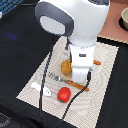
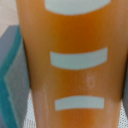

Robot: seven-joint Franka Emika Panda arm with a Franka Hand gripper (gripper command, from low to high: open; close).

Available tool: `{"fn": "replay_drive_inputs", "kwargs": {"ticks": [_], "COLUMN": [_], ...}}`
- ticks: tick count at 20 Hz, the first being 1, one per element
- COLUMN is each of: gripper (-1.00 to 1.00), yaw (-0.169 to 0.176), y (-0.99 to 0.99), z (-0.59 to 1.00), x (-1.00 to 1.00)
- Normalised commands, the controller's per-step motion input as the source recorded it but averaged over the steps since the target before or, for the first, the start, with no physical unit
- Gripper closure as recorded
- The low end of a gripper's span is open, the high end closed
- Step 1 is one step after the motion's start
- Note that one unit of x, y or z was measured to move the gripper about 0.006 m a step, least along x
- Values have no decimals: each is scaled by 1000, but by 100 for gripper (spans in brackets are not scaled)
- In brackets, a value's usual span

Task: Interact with the objects in diverse but meaningful ways.

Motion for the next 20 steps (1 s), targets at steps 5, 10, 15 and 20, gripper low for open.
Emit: {"fn": "replay_drive_inputs", "kwargs": {"ticks": [5, 10, 15, 20], "gripper": [-100, -100, -100, -100], "yaw": [0, 0, 0, -15], "y": [122, 115, 90, -270], "z": [-25, -2, 61, 871], "x": [-299, -294, -306, -339]}}
